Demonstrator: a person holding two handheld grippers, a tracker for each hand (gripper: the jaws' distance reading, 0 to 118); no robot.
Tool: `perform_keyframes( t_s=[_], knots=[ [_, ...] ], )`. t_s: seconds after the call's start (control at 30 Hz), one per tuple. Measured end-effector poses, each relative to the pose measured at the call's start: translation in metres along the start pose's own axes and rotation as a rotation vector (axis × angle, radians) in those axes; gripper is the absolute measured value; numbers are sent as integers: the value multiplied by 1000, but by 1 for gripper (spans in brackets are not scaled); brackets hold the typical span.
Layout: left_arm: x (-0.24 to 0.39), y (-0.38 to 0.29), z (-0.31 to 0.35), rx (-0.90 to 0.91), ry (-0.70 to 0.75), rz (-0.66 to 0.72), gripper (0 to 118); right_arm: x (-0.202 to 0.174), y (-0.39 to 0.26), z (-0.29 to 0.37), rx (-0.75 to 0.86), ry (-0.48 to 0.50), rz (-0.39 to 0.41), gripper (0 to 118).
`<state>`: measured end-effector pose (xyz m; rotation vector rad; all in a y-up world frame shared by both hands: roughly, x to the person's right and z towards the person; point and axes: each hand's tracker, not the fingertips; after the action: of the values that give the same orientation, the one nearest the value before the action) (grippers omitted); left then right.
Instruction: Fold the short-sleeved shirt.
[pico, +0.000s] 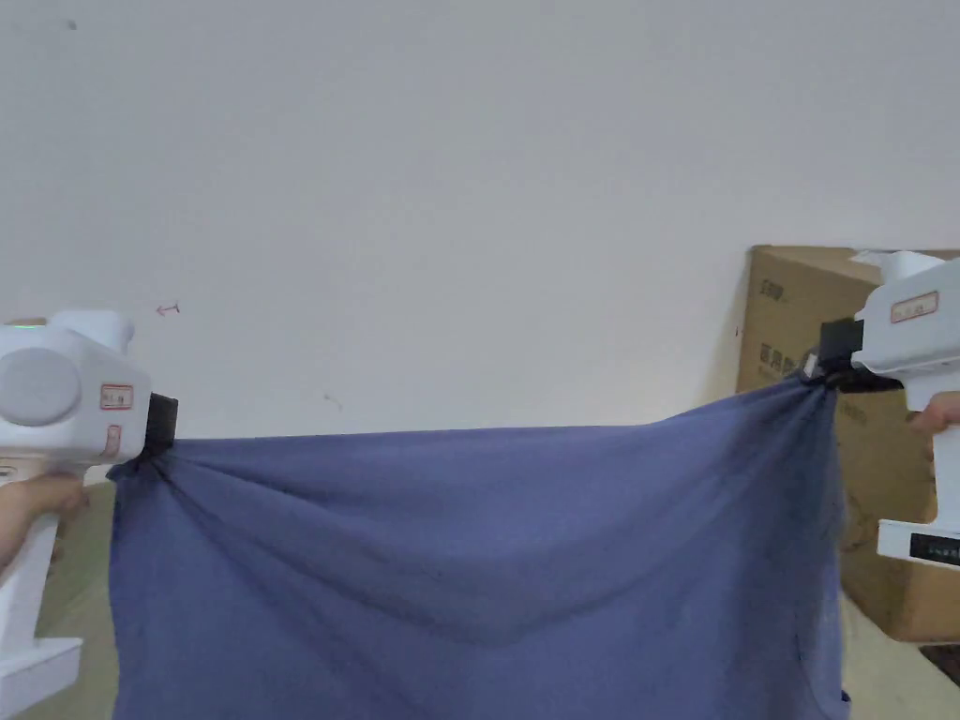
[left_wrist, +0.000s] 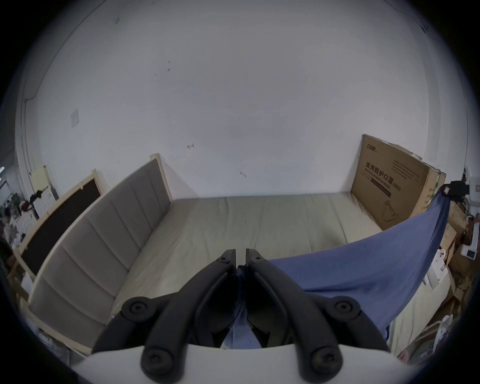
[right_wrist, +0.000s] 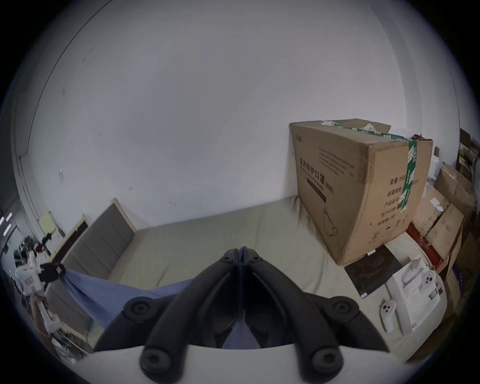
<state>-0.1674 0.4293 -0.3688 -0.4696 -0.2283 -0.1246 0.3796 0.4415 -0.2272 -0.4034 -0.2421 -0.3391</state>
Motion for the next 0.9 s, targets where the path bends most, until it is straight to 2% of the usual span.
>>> perform_keyframes(
  t_s=[0.13,0.4,0.57,0.7,0.8,0.9],
  knots=[
    [-3,43,-19,50,44,-24,5,-8,51,-15,66,16,-48,2],
    [-8,151,-61,194,105,-16,5,-49,166,-33,220,3,-5,2],
    [-17,206,-76,286,164,4,5,-69,209,-32,291,9,15,2],
    [-22,219,-85,358,179,76,5,-73,216,-47,308,2,7,2],
    [-19,211,-104,336,210,24,5,-69,207,-67,288,14,-6,2],
    [-18,183,-129,321,219,35,5,-66,180,-96,232,-7,39,2]
  ],
)
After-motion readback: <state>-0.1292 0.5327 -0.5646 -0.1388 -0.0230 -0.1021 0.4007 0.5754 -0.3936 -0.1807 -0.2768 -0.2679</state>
